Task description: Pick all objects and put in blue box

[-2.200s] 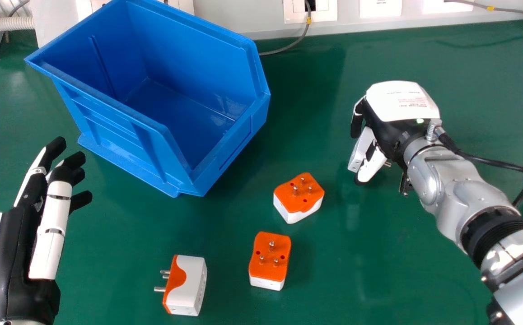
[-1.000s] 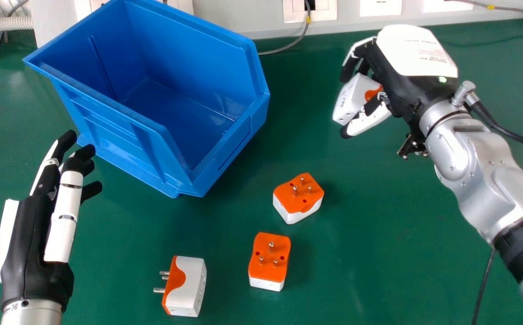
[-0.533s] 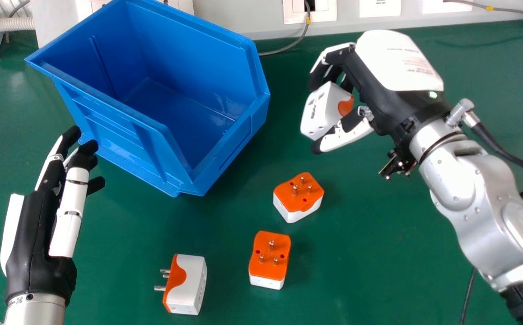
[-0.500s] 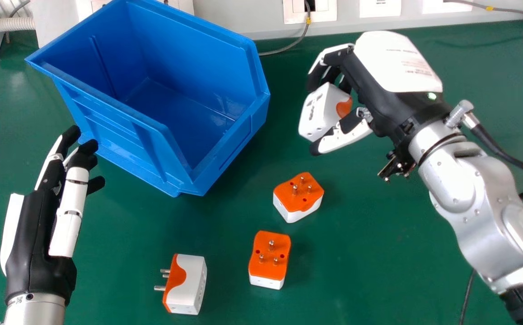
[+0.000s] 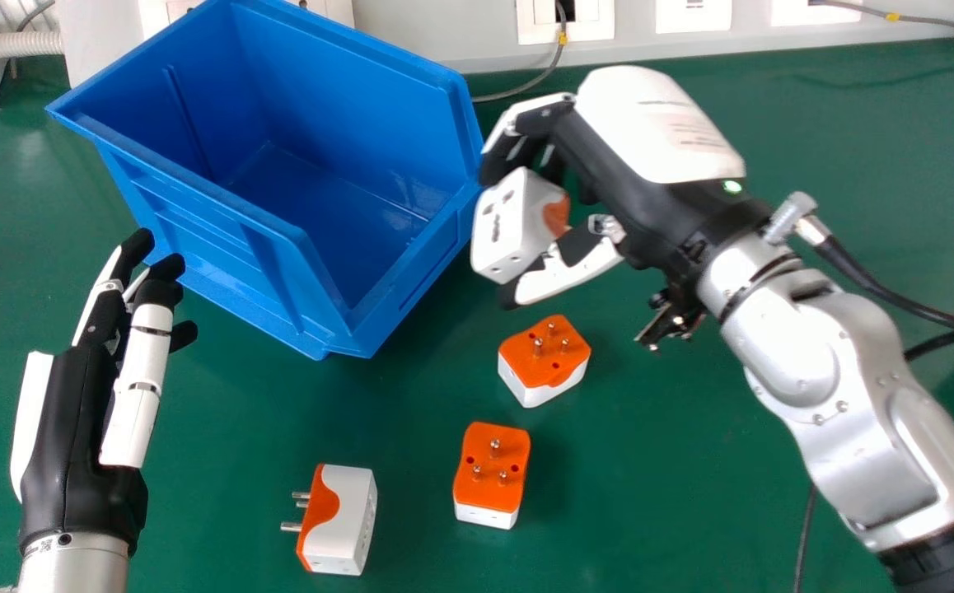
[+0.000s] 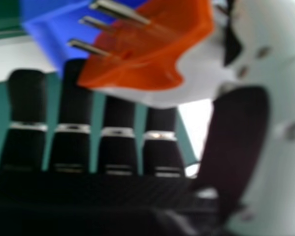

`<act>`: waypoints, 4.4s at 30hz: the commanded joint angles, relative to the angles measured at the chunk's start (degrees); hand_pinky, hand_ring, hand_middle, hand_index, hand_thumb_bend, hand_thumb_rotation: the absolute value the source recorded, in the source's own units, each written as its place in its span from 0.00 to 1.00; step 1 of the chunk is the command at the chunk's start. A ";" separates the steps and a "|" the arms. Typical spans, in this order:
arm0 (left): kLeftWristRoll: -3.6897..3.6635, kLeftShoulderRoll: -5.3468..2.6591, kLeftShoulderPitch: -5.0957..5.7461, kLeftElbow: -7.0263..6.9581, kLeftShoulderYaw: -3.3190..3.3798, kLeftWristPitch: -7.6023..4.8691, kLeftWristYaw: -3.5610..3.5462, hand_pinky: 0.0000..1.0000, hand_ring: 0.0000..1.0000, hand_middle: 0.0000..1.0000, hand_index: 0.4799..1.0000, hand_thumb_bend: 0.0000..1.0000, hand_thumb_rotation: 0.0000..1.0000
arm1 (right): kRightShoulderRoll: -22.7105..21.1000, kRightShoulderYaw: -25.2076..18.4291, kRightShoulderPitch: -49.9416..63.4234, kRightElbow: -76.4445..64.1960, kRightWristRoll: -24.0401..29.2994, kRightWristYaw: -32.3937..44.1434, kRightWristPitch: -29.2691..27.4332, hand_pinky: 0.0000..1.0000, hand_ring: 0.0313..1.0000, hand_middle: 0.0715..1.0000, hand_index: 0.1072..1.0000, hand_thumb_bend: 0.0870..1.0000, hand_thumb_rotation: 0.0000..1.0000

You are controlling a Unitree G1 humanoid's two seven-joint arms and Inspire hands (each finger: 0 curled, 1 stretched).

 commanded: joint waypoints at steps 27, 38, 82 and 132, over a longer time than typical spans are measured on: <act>0.39 -0.89 2.10 -5.13 -1.18 2.15 2.28 0.83 0.90 0.89 0.85 0.26 0.85 | 17.40 7.46 -35.34 48.11 -4.69 -14.99 -7.68 0.33 0.42 0.51 0.46 0.44 0.00; 0.31 -1.58 4.56 -7.79 -1.09 2.16 2.62 0.83 0.90 0.89 0.85 0.26 0.85 | 22.61 10.99 -46.09 64.92 -7.03 -22.45 -5.65 0.33 0.42 0.52 0.47 0.44 0.00; -1.39 -7.34 21.16 -21.15 -4.74 0.10 1.61 0.84 0.91 0.91 0.90 0.31 0.87 | 27.28 12.64 -47.15 70.61 -6.57 -23.57 -3.48 0.36 0.42 0.48 0.46 0.45 0.00; 0.59 -7.22 16.75 -18.77 -5.50 2.21 2.87 0.85 0.92 0.91 0.92 0.29 0.90 | 24.06 13.84 -43.37 70.27 -6.36 -26.84 -2.62 0.86 0.97 1.00 0.91 0.70 0.10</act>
